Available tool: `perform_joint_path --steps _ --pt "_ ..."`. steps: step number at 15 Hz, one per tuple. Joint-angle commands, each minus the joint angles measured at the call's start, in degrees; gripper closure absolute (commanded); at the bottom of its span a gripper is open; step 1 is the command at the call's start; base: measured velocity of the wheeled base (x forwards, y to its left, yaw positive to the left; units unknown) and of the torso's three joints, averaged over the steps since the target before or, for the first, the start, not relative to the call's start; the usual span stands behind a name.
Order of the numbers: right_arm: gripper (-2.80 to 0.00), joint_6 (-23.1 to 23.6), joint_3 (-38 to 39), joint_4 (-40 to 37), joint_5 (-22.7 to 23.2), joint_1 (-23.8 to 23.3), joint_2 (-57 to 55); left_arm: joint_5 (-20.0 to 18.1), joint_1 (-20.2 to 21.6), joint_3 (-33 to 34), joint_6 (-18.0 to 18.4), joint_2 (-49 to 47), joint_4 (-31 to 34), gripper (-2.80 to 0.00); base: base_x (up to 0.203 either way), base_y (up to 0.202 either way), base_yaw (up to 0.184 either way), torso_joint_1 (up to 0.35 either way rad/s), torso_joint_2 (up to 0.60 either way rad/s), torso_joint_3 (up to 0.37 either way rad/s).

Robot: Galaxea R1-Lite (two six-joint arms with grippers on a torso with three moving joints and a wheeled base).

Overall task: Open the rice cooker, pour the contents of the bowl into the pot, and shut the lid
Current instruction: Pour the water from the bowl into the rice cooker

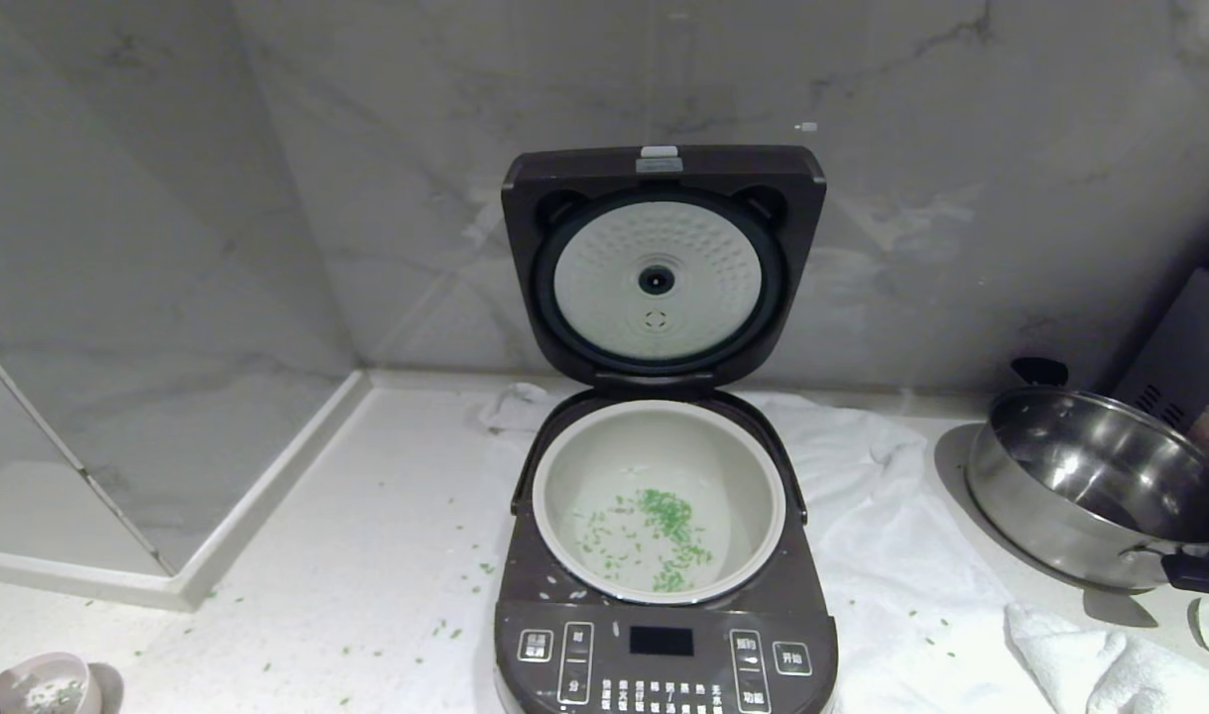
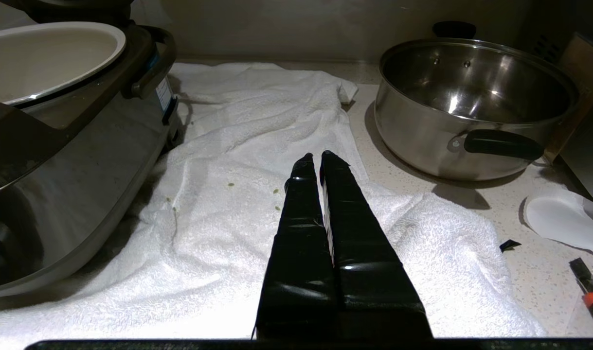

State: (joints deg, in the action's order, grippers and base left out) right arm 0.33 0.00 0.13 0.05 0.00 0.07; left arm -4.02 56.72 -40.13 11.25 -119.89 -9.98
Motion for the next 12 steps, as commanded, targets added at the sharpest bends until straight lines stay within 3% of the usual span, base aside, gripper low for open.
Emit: perform_joint_path --steps 1,8,12 --pt "0.0 0.02 0.09 0.04 0.04 0.0 0.01 0.06 0.05 0.05 0.08 -0.25 0.05 0.0 0.0 0.0 0.0 0.0 0.0 0.0" --pt "0.0 0.02 0.09 0.04 0.04 0.0 0.01 0.06 -0.17 0.39 0.17 -0.04 0.07 0.0 0.0 0.0 0.0 0.0 0.0 0.0" --pt "0.0 0.02 0.09 0.04 0.04 0.0 0.01 -0.11 -3.73 3.05 0.1 1.39 0.22 0.0 0.0 0.0 0.0 0.0 0.0 0.0"
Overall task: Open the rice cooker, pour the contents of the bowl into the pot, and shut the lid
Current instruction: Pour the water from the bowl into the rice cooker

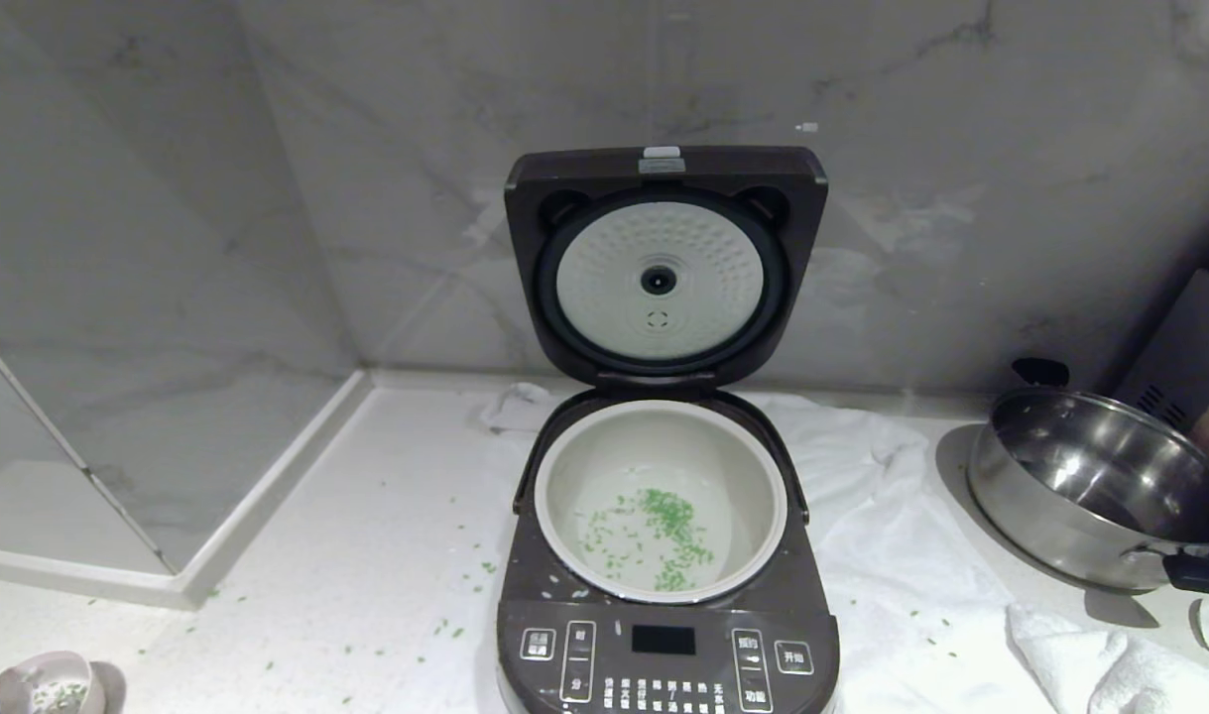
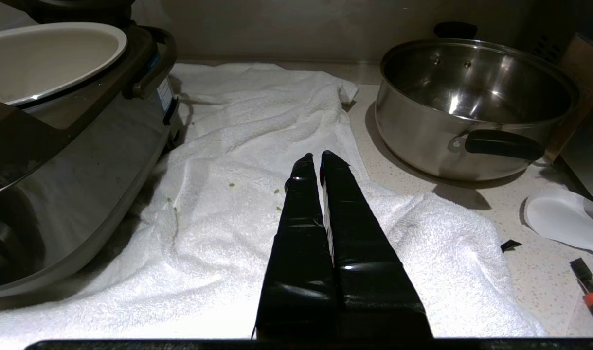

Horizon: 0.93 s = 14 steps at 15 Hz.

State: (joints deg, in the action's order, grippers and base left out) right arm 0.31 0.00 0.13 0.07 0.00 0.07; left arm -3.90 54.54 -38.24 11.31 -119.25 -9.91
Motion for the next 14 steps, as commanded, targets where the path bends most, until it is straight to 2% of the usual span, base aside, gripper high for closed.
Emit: perform_joint_path --steps 1,3,10,14 --pt "0.0 0.04 0.09 0.04 0.01 0.0 0.01 -0.85 -2.84 1.93 -0.29 1.25 0.16 0.0 0.0 0.0 0.0 0.0 0.0 0.0" --pt "0.0 0.04 0.09 0.04 0.01 0.0 0.01 -1.86 -5.71 2.7 -2.91 2.43 0.25 0.0 0.0 0.0 0.0 0.0 0.0 0.0" --pt "0.0 0.04 0.09 0.04 0.01 0.0 0.01 -1.9 -14.28 0.42 -6.16 6.4 4.58 0.0 0.0 0.0 0.0 0.0 0.0 0.0" --pt "0.0 0.04 0.09 0.04 0.01 0.0 0.01 -1.97 -21.63 -3.92 -10.06 8.94 13.02 0.0 0.0 0.0 0.0 0.0 0.0 0.0"
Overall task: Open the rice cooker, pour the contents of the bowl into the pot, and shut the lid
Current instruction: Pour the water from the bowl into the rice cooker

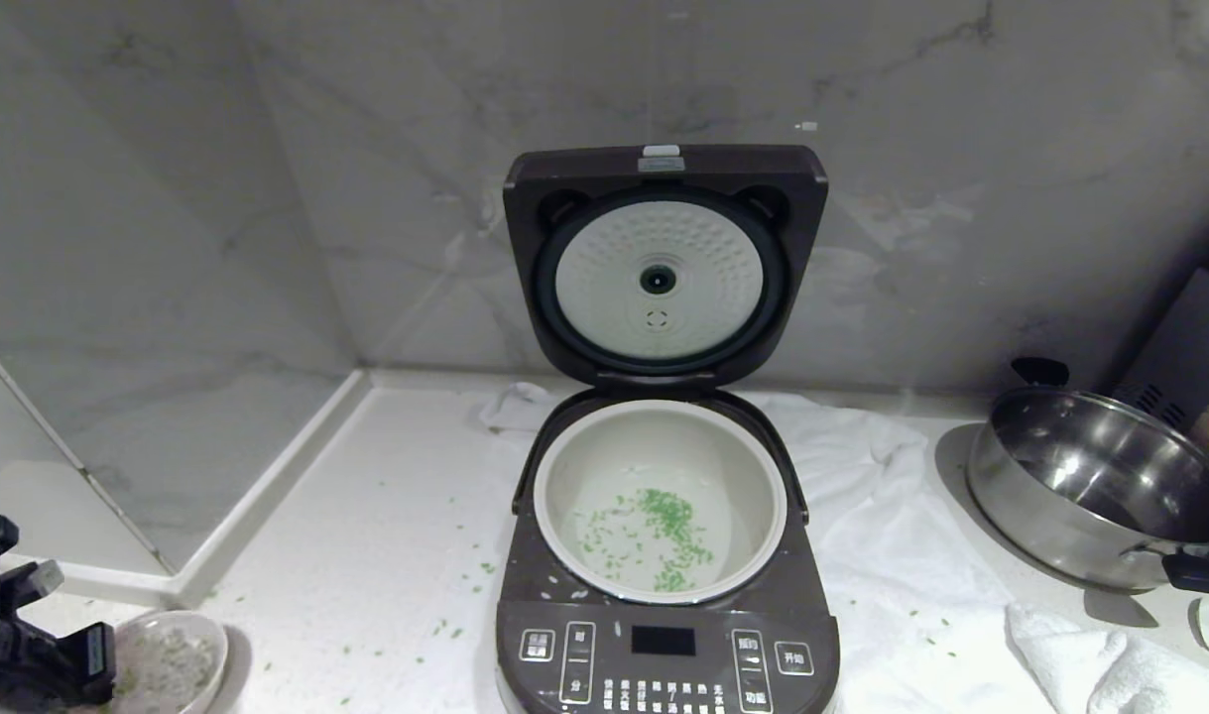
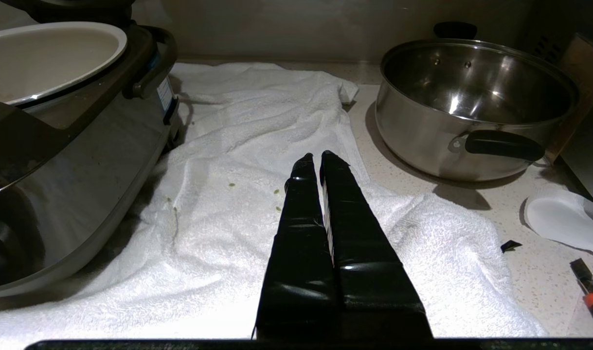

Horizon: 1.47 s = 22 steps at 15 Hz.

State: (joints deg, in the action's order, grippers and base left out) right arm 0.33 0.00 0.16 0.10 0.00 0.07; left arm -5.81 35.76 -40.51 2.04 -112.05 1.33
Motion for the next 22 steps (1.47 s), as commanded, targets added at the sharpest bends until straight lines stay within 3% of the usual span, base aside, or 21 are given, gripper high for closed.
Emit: perform_joint_path --steps 1,7,12,22 --pt "0.0 0.03 0.09 0.02 -0.01 0.0 0.01 -0.07 -4.85 -2.62 -1.37 2.5 3.36 0.0 0.0 0.0 0.0 0.0 0.0 0.0" --pt "0.0 0.03 0.09 0.02 -0.01 0.0 0.01 -0.08 -13.22 -10.12 -6.59 4.58 12.86 0.0 0.0 0.0 0.0 0.0 0.0 0.0" --pt "0.0 0.03 0.09 0.02 -0.01 0.0 0.01 -0.08 -17.69 -13.84 -9.35 4.63 14.85 0.0 0.0 0.0 0.0 0.0 0.0 0.0" --pt "0.0 0.03 0.09 0.02 -0.01 0.0 0.01 -1.31 -27.27 -26.43 -16.86 4.39 25.51 0.0 0.0 0.0 0.0 0.0 0.0 0.0"
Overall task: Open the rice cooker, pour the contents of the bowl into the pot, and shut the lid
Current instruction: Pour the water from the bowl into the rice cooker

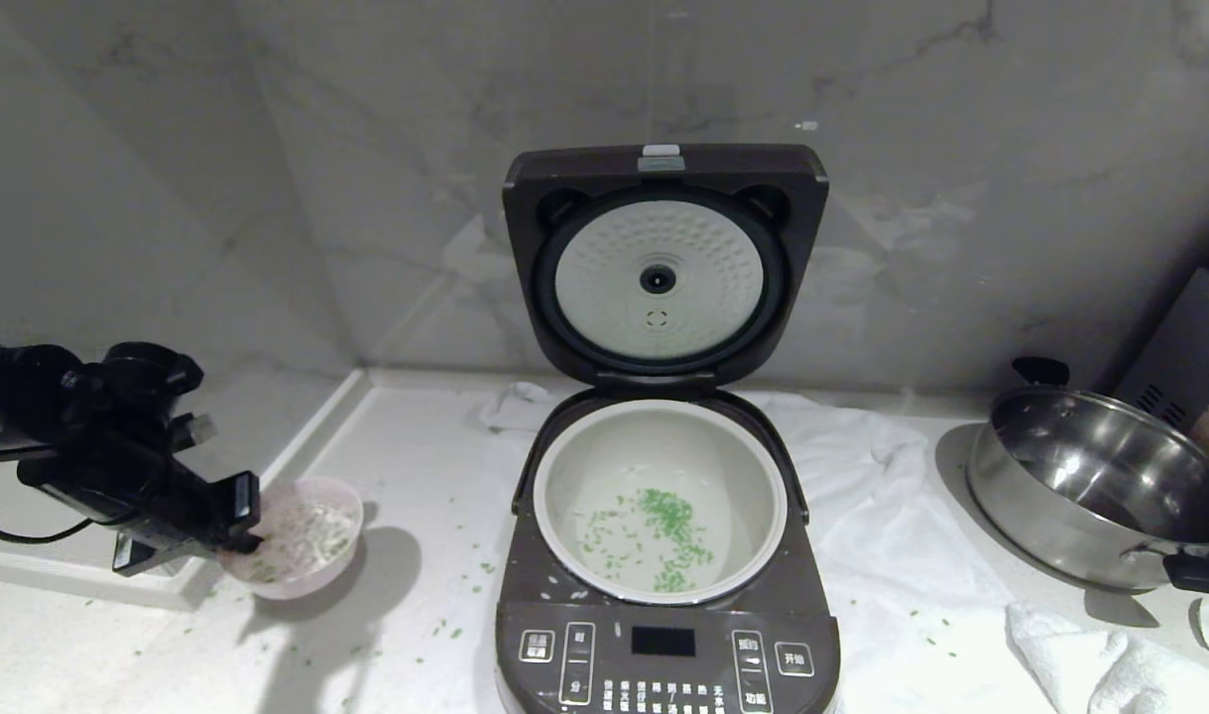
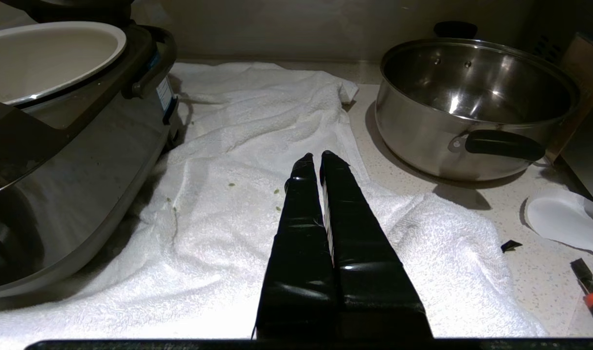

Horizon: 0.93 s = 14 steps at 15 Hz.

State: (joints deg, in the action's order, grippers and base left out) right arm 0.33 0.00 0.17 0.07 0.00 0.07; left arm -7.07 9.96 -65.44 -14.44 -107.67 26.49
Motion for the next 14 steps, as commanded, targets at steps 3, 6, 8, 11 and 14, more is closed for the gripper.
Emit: perform_joint_path --steps 3,6,8,11,14 --pt "0.0 0.02 0.09 0.01 0.01 0.0 0.01 -0.05 -3.68 -5.8 -1.83 -0.05 4.04 0.0 0.0 0.0 0.0 0.0 0.0 0.0" --pt "0.0 0.02 0.09 0.01 0.01 0.0 0.01 -0.05 -4.92 -10.96 -2.43 -0.38 7.54 0.0 0.0 0.0 0.0 0.0 0.0 0.0" --pt "0.0 0.02 0.09 0.01 0.01 0.0 0.01 -0.05 -5.57 -14.26 -2.55 -0.63 10.13 0.0 0.0 0.0 0.0 0.0 0.0 0.0" --pt "0.0 0.02 0.09 0.01 0.01 0.0 0.01 -0.05 -6.97 -20.25 -3.16 -1.15 13.98 0.0 0.0 0.0 0.0 0.0 0.0 0.0" --pt "0.0 0.02 0.09 0.01 0.01 0.0 0.01 -0.05 -9.96 -27.08 -4.21 -2.1 18.87 0.0 0.0 0.0 0.0 0.0 0.0 0.0"
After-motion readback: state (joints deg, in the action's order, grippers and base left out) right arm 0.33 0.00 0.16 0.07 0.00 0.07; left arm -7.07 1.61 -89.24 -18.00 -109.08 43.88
